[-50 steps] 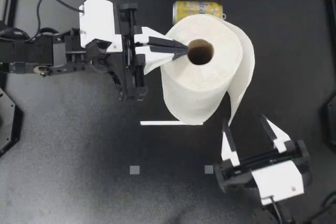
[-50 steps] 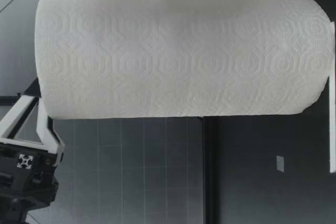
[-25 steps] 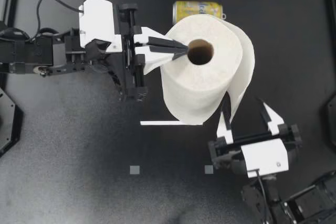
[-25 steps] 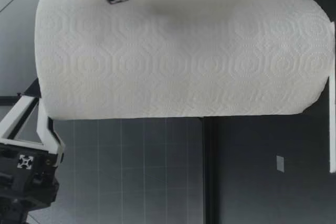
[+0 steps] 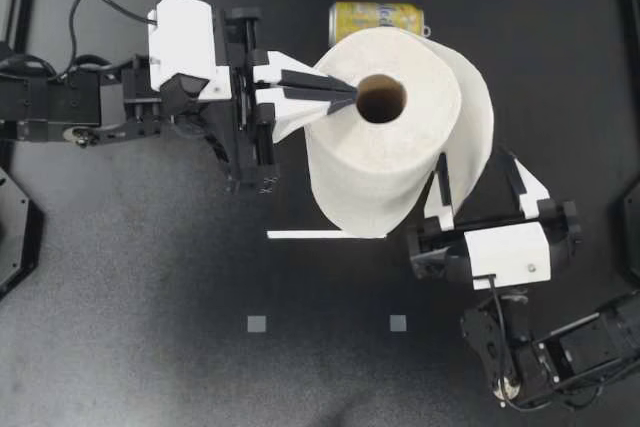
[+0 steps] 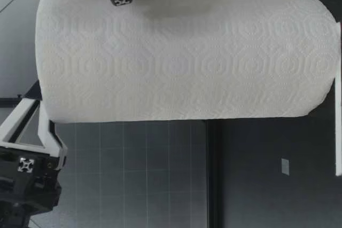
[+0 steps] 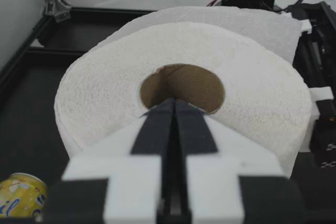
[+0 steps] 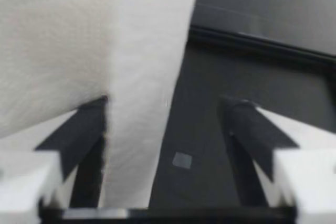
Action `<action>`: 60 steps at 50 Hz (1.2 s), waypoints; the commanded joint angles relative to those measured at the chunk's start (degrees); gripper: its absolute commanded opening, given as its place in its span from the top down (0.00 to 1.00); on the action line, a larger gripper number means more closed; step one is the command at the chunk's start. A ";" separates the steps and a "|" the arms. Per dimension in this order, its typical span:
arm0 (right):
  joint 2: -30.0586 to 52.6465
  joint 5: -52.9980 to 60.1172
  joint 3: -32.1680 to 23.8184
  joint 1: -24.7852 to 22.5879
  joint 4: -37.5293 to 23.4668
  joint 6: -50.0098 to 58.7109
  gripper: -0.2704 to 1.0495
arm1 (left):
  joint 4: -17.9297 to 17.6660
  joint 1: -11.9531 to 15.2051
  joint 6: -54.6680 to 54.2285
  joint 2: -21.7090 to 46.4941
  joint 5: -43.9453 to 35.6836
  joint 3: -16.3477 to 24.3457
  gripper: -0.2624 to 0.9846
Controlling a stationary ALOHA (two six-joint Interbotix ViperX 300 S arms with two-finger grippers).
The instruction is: Pick up a piece of paper towel and place it on the spilled liquid.
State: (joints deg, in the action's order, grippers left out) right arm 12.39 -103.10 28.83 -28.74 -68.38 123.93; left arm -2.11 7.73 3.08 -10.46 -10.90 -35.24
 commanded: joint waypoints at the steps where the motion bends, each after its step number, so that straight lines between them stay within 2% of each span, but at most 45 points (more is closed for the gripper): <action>1: -2.37 0.26 -0.09 0.44 -0.44 0.18 0.31 | -0.44 0.18 -0.18 0.97 0.44 -0.79 0.73; 7: -3.16 1.14 1.32 0.44 -0.44 0.44 0.43 | -0.53 0.18 -0.18 1.14 0.44 -0.97 0.73; 19: -6.50 7.38 5.89 0.70 -0.35 3.87 0.80 | -1.76 0.26 -0.18 1.41 0.44 -1.85 0.73; 23: -7.73 9.67 7.91 0.70 -0.18 6.94 0.87 | -2.20 0.26 -0.26 1.49 0.53 -2.02 0.73; 31: -9.05 13.10 10.63 0.09 0.35 10.46 0.89 | -3.25 0.53 -0.26 1.58 0.53 -2.64 0.73; 46: -9.32 13.45 11.87 -1.76 5.19 10.63 0.89 | -5.45 1.05 -0.26 2.11 0.53 -3.96 0.73; 60: -9.32 13.36 15.56 -4.48 16.70 10.72 0.89 | -6.68 1.32 -0.26 2.37 0.53 -5.80 0.73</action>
State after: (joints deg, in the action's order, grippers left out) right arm 4.66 -89.56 43.86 -32.34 -54.23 134.56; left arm -8.17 8.09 3.08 -10.37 -11.51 -37.44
